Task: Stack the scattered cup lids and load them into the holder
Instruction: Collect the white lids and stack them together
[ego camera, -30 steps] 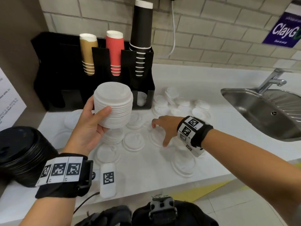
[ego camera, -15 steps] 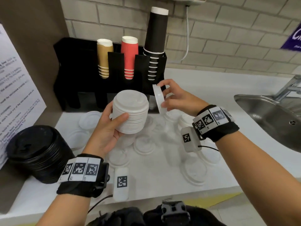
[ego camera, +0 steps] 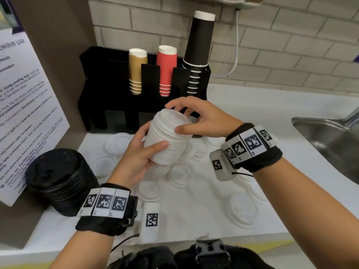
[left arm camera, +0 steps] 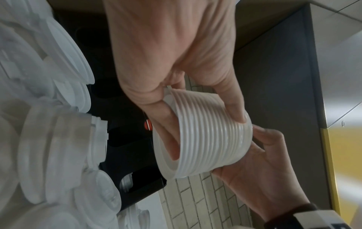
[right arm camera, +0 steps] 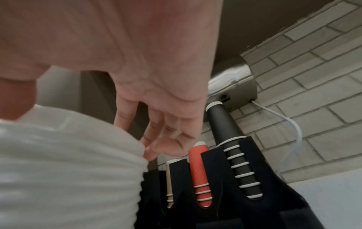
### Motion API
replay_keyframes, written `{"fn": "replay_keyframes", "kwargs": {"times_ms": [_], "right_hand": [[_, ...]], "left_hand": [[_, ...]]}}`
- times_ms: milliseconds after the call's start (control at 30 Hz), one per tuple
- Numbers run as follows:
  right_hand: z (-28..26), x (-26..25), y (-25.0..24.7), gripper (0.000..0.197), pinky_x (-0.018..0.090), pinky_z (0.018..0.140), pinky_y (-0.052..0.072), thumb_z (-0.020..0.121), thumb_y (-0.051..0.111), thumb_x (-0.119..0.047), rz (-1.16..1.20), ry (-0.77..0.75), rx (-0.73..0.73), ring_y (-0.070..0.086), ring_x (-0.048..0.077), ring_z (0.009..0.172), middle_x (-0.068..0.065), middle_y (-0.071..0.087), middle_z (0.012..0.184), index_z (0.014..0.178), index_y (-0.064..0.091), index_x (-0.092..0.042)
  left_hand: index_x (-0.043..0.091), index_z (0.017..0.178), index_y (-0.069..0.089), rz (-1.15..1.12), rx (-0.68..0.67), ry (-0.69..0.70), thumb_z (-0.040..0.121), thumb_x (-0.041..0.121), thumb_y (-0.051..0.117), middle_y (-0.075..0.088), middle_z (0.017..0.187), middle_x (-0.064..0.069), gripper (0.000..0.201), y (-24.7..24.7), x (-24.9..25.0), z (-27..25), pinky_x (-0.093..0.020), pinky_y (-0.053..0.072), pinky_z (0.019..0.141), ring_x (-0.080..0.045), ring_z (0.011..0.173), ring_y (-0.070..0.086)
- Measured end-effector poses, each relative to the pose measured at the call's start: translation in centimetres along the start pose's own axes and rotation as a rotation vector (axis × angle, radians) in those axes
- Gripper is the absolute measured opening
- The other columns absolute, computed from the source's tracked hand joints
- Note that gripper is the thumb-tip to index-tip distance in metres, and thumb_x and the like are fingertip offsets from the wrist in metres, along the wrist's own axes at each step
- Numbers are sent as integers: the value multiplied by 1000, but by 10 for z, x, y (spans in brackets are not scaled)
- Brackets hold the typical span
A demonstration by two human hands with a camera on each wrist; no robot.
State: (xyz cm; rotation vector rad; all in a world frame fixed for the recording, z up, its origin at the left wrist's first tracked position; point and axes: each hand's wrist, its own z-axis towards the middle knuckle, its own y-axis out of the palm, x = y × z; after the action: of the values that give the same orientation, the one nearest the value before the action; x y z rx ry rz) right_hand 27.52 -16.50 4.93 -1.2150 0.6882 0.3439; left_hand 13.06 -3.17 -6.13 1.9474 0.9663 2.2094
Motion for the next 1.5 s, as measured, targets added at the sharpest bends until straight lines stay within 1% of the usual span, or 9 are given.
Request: {"fn": "replay_keyframes", "kwargs": {"times_ms": [200, 500, 600, 667, 800, 967, 1067, 1333, 1500], "right_hand": [[10, -5, 3, 54, 8, 76, 44, 80, 75, -20, -72, -35, -52, 54, 8, 99, -2, 55, 120, 130, 55, -23], [8, -8, 2, 65, 4, 80, 41, 76, 78, -36, -123, -21, -9, 48, -3, 101, -7, 49, 121, 133, 49, -25], [-6, -3, -5, 44, 8, 79, 43, 81, 73, -36, -132, 78, 37, 52, 0, 94, -11, 54, 106, 118, 56, -19], [-20, 4, -8, 34, 17, 79, 48, 84, 69, -39, -213, 208, -73, 57, 8, 90, -7, 57, 100, 108, 59, -17], [-50, 19, -3, 41, 27, 83, 48, 86, 65, -47, -439, 404, -366, 57, 18, 98, -3, 54, 109, 114, 55, -19], [-92, 32, 15, 82, 33, 72, 45, 63, 85, -48, -771, 661, -918, 54, 19, 90, -1, 47, 115, 125, 36, -26], [-107, 35, 31, 98, 41, 80, 50, 63, 88, -37, -859, 716, -1073, 57, 30, 104, 8, 39, 130, 138, 26, -22], [-110, 34, 49, 90, 39, 68, 47, 70, 83, -24, -836, 719, -987, 56, 33, 94, 12, 34, 131, 139, 26, -19], [-94, 35, 29, 70, 34, 68, 48, 70, 80, -36, -600, 669, -640, 54, 22, 87, 2, 42, 113, 122, 33, -29]], "left_hand": [[31, 132, 54, 3, 11, 3, 64, 23, 82, 65, 126, -6, 74, -5, 2, 0, -27, 57, 74, -19, 108, 67], [28, 138, 49, -16, 3, 11, 43, 42, 96, 64, 127, -2, 107, -6, 3, 1, -28, 56, 79, -19, 113, 65], [28, 133, 51, -44, 23, 40, 35, 46, 97, 68, 120, 4, 111, -5, 6, 2, -26, 57, 77, -15, 111, 66], [30, 129, 53, -58, 44, 58, 36, 46, 97, 69, 118, 7, 105, -7, 7, 4, -26, 57, 75, -13, 110, 66], [27, 135, 50, -91, 39, 71, 72, 22, 76, 65, 125, 4, 68, -11, 8, 9, -30, 58, 79, -20, 121, 60], [28, 135, 50, -91, -1, 78, 45, 44, 95, 63, 128, 5, 102, -9, 11, 15, -30, 58, 80, -16, 117, 63], [26, 136, 48, -120, -23, 74, 44, 49, 95, 65, 127, 5, 106, -6, 11, 16, -30, 57, 80, -15, 116, 63], [19, 142, 46, -164, -54, -24, 55, 58, 87, 62, 134, -3, 104, 2, 12, 19, -34, 58, 80, -20, 120, 61], [28, 129, 56, -171, -109, -40, 46, 53, 93, 65, 128, 2, 95, 1, 12, 19, -33, 58, 79, -19, 118, 62]]}}
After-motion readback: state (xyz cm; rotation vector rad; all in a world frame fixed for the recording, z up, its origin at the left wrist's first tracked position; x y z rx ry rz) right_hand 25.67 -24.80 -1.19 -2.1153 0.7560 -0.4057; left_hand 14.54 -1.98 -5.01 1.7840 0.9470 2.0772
